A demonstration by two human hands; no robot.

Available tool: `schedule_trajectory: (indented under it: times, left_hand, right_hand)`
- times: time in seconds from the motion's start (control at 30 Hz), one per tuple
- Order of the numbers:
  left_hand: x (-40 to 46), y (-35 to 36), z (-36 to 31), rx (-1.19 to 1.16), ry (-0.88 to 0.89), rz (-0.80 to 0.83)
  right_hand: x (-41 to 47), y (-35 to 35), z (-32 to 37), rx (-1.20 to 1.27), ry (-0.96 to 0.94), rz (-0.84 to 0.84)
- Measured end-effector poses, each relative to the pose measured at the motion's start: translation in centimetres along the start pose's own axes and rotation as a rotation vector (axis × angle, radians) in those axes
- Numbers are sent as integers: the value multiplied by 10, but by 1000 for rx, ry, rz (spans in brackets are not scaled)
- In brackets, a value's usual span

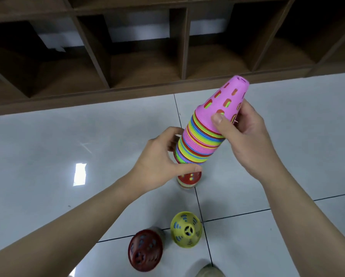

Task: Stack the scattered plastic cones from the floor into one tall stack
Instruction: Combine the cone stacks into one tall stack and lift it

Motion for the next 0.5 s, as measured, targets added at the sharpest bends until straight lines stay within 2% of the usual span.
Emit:
schedule_trajectory:
  times: [0.2, 0.5]
  left_hand:
    - [-7, 26, 19, 103, -22, 74]
    - [-15, 43, 74, 183, -110, 118]
  right_hand:
    - [-27, 6, -17, -155, -6, 75]
    - [-36, 28, -67, -223, 35, 153]
Point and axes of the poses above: each hand's wrist, its own x-axis towards the middle knuckle, its own y-axis out of the palm, z = x × y, the point moved 9 cm from there along x, towards the middle knuckle, and after that the axes turned 4 degrees about -x, right-handed, at the moved point
